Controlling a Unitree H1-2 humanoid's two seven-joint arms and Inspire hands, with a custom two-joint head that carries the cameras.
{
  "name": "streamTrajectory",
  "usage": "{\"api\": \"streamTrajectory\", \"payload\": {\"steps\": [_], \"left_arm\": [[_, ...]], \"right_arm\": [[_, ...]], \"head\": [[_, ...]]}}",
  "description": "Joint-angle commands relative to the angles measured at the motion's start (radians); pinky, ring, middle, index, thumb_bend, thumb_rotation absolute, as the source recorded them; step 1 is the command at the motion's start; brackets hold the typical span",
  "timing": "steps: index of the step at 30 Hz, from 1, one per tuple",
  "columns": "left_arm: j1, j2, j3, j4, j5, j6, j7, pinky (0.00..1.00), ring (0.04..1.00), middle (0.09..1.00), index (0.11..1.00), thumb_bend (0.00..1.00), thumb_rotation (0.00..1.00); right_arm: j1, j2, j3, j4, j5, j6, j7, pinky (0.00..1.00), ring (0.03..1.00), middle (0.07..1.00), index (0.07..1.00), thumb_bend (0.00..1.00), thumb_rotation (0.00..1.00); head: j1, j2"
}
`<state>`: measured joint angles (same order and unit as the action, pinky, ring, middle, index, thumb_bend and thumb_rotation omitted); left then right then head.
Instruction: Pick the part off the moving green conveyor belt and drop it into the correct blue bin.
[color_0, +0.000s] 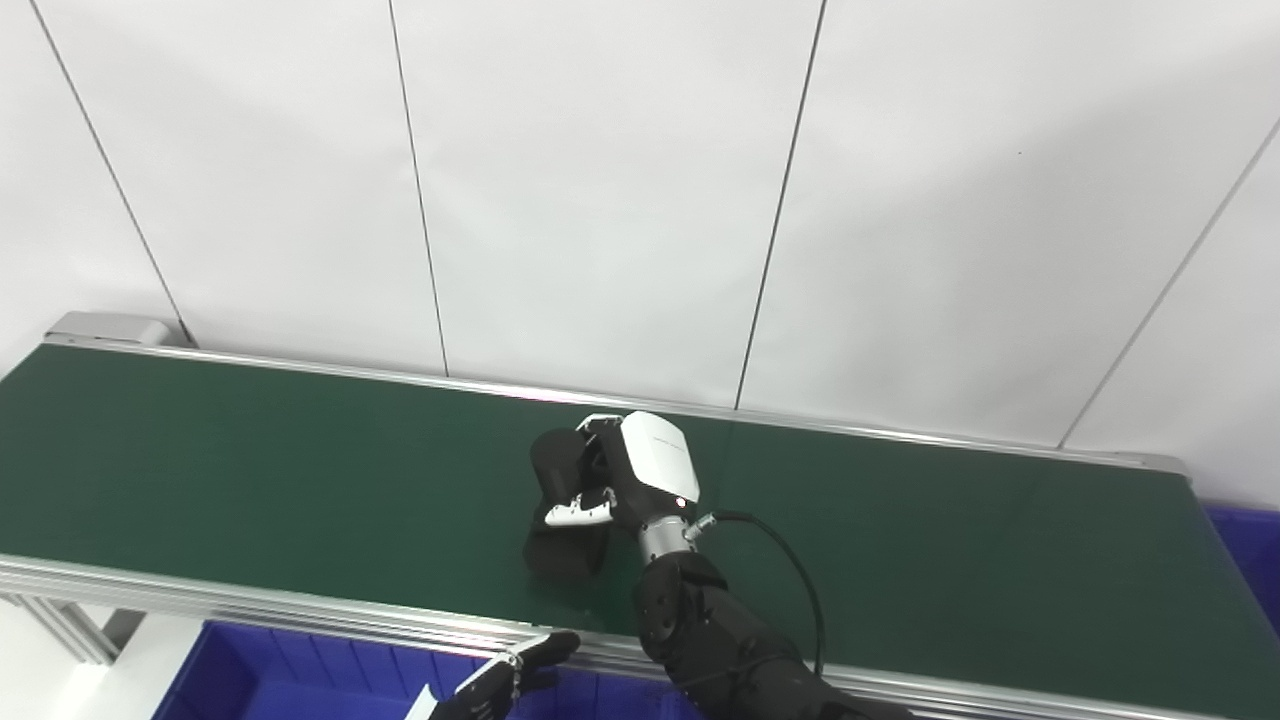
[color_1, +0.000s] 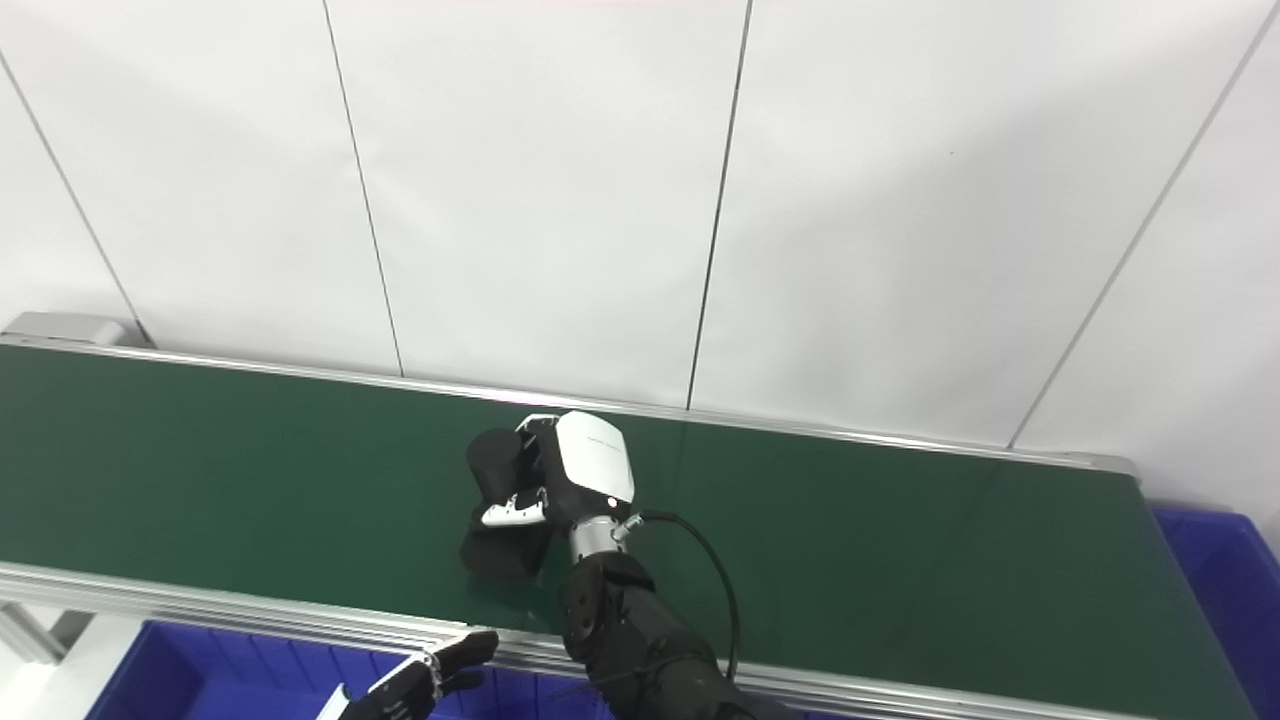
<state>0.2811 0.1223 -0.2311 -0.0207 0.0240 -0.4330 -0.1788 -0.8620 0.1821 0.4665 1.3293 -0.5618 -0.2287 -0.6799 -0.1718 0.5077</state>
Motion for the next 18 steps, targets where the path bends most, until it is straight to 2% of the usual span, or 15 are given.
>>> {"api": "streamTrajectory", "payload": {"steps": [1,5,8,10,13,15,18], "left_arm": [[-0.018,0.006,0.002,-0.018,-0.006,-0.037,0.003,0.83,0.872,0.875,0.822,0.96,0.28],[-0.022,0.006,0.004,-0.014,-0.018,-0.037,-0.009,0.84,0.875,0.877,0.826,0.95,0.28],[-0.022,0.005,0.006,-0.015,-0.02,-0.037,-0.011,0.84,0.872,0.877,0.826,0.96,0.28],[-0.02,0.005,0.006,-0.02,-0.019,-0.037,-0.011,0.84,0.87,0.878,0.825,0.96,0.28],[-0.015,0.005,0.007,-0.027,-0.018,-0.037,-0.011,0.84,0.872,0.879,0.829,0.95,0.28],[-0.011,0.005,0.008,-0.033,-0.019,-0.037,-0.012,0.84,0.873,0.88,0.83,0.95,0.28],[-0.006,0.006,0.007,-0.04,-0.03,-0.037,-0.024,0.85,0.88,0.885,0.835,0.94,0.28]], "right_arm": [[-0.035,0.016,-0.005,-0.016,-0.001,-0.063,-0.062,0.2,0.248,0.472,0.491,0.52,0.0],[-0.03,0.015,-0.012,-0.032,0.005,-0.069,-0.101,0.23,0.278,0.475,0.491,0.52,0.0],[-0.02,0.009,-0.027,-0.057,0.016,-0.099,-0.127,0.22,0.283,0.475,0.491,0.52,0.0],[-0.005,-0.002,-0.032,-0.091,0.012,-0.107,-0.15,0.23,0.296,0.476,0.491,0.52,0.0],[0.035,-0.022,-0.045,-0.175,0.005,-0.095,-0.186,0.18,0.253,0.474,0.49,0.53,0.0],[0.09,-0.043,-0.058,-0.292,0.004,-0.068,-0.167,0.18,0.264,0.476,0.49,0.52,0.0],[0.211,-0.078,-0.093,-0.541,0.012,-0.028,-0.112,0.21,0.294,0.478,0.49,0.52,0.0]], "head": [[-0.001,-0.001],[-0.004,0.0],[-0.005,0.001],[-0.01,0.012],[-0.019,0.025],[-0.026,0.036],[-0.043,0.059]]}}
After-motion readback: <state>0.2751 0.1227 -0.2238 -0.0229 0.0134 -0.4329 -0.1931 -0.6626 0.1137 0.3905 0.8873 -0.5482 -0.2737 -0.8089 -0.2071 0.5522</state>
